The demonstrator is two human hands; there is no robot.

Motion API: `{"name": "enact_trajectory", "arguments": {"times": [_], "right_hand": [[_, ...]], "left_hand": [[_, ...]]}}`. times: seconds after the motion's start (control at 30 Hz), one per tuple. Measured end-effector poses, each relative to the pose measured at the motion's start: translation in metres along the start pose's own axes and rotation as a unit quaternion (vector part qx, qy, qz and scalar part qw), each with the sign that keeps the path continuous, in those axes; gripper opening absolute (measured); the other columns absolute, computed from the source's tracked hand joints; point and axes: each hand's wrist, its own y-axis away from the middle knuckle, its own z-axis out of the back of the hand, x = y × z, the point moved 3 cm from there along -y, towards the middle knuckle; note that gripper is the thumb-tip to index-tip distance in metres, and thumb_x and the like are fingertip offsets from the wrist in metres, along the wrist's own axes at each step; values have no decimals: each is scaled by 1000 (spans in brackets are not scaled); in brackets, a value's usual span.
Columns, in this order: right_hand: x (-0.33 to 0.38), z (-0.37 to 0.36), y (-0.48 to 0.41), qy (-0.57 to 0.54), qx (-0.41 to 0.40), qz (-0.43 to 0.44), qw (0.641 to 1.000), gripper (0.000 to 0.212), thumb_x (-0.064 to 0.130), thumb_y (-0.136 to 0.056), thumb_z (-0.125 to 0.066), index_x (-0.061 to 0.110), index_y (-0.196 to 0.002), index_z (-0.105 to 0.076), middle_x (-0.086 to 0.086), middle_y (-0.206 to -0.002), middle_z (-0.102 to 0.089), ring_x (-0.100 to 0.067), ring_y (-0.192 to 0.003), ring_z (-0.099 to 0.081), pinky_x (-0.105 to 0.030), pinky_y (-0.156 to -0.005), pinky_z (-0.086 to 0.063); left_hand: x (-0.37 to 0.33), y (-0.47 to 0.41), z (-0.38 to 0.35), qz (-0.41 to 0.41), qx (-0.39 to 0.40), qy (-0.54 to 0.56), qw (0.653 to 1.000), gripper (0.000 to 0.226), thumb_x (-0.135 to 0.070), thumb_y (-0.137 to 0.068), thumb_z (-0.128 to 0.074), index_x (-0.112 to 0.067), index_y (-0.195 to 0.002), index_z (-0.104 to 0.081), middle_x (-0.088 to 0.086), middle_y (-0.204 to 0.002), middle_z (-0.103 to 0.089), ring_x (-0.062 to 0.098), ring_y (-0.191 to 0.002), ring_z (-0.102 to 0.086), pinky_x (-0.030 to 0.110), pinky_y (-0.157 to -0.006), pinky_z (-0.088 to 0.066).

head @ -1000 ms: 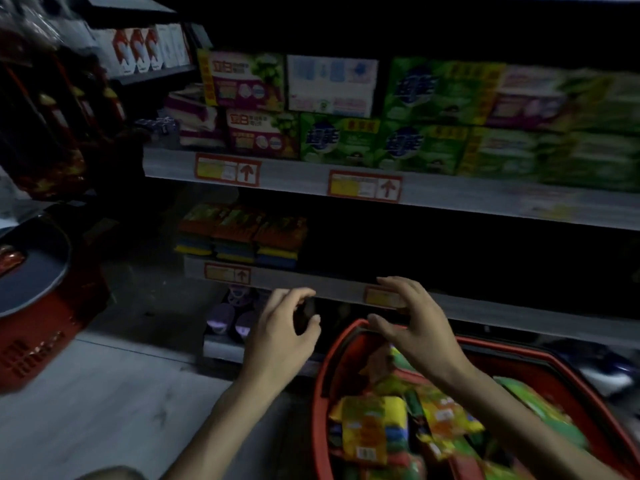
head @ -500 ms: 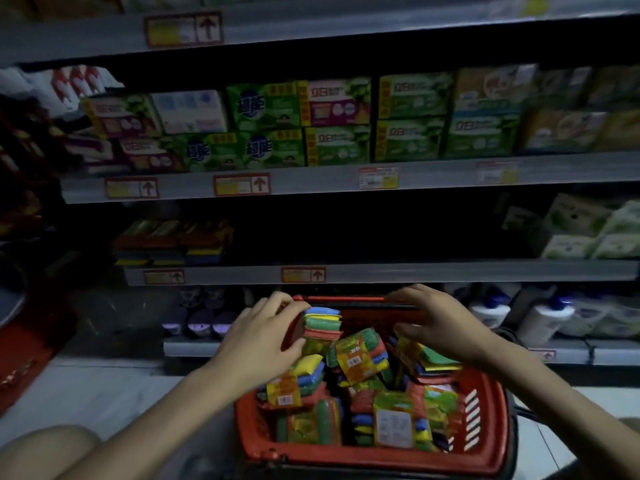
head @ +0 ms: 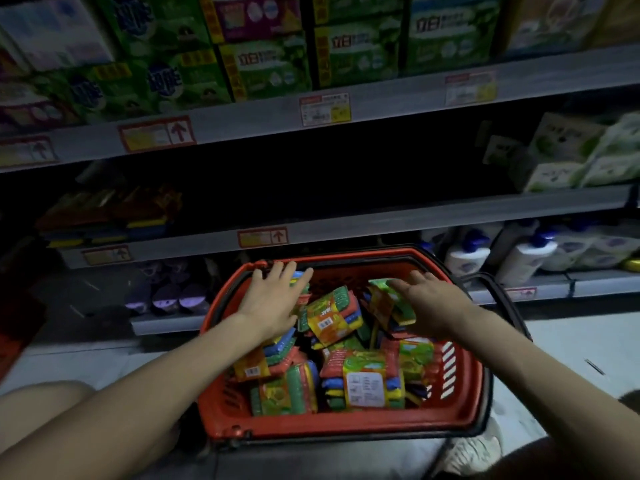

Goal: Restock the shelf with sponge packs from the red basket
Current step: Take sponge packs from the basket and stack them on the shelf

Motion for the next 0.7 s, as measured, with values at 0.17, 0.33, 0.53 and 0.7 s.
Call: {"name": "enact_trajectory", "arguments": {"times": [0.17, 0.33, 0.53, 0.7], "right_hand": [[19, -26, 0, 72, 9, 43, 996, 105, 31, -86, -74, 34, -162, -2, -17, -160, -19, -36, -149, -23, -47, -111, -37], [11, -27, -7, 41, -11, 42, 998, 94, 33, -87, -76, 36, -160, -16, -17, -161, -21, -37, -142, -38, -43, -107, -46], [11, -4, -7, -129, -72, -13, 989, 77, 50, -77, -77, 34, -145, -44, -2, -129, -37, -27, -116, -54, -41, -86, -56], [18, 31, 4, -367, -147, -63, 917, 47, 38, -86, -72, 29, -128, -55, -2, -116, -54, -20, -91, -62, -22, -64, -51]], "left_hand": [[-2, -6, -11, 25, -5, 27, 999, 94, -35, -94, -65, -17, -163, -4, 15, -156, -28, 35, -142, -31, 50, -107, -39], [5, -7, -1, 54, -16, 71, 996, 82, -28, -83, -75, -17, -152, -33, 12, -141, -35, 34, -128, -41, 48, -99, -44], [51, 21, 33, 111, -99, 244, 958, 76, -49, -75, -80, -24, -137, -42, 1, -123, -36, 24, -118, -47, 41, -84, -52], [98, 56, 38, 209, -163, 564, 782, 68, -35, -73, -91, -24, -125, -48, -5, -115, -58, 17, -101, -62, 38, -84, -54]]}}
